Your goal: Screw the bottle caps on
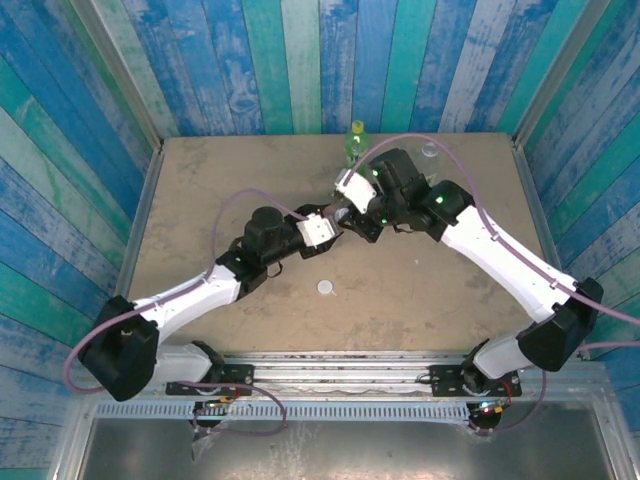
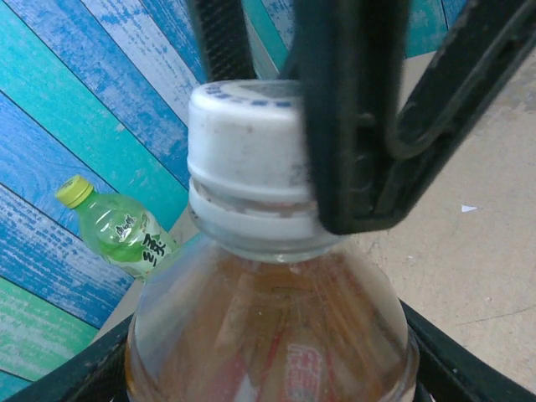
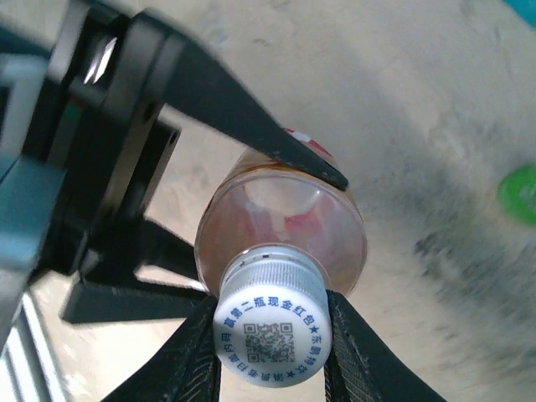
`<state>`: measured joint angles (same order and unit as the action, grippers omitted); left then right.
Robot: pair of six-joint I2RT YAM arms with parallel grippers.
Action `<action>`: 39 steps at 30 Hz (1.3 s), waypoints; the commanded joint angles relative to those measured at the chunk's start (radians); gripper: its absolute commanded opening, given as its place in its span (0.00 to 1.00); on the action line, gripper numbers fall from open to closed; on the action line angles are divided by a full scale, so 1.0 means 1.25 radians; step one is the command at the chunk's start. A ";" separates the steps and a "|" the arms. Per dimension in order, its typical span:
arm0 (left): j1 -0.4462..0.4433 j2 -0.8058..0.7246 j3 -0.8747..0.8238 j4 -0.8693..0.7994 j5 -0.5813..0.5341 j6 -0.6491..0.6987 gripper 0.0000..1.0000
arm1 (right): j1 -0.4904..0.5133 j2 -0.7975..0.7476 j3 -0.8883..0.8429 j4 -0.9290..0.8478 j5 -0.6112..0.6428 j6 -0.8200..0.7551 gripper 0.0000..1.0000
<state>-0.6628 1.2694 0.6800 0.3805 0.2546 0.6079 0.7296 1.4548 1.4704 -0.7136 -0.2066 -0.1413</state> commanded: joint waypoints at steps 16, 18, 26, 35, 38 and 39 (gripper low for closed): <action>-0.005 -0.006 -0.006 -0.005 0.006 0.025 0.49 | -0.003 -0.090 -0.019 -0.068 -0.058 -0.156 0.57; -0.005 -0.035 -0.005 -0.020 0.031 0.025 0.49 | -0.002 -0.112 -0.033 -0.087 -0.031 -0.308 0.59; -0.005 -0.050 0.015 -0.073 0.124 0.029 0.49 | -0.001 -0.101 0.007 -0.114 -0.026 -0.628 0.49; -0.005 -0.053 0.014 -0.077 0.131 0.029 0.49 | -0.001 -0.030 0.039 -0.137 -0.045 -0.649 0.41; -0.005 -0.056 0.011 -0.077 0.135 0.029 0.49 | -0.001 -0.021 0.035 -0.137 -0.047 -0.645 0.40; -0.005 -0.057 0.011 -0.075 0.136 0.030 0.49 | -0.001 -0.016 0.035 -0.137 -0.046 -0.644 0.39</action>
<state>-0.6659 1.2644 0.6815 0.2890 0.4011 0.6334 0.7250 1.4250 1.4998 -0.8604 -0.2481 -0.9325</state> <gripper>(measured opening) 0.649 0.395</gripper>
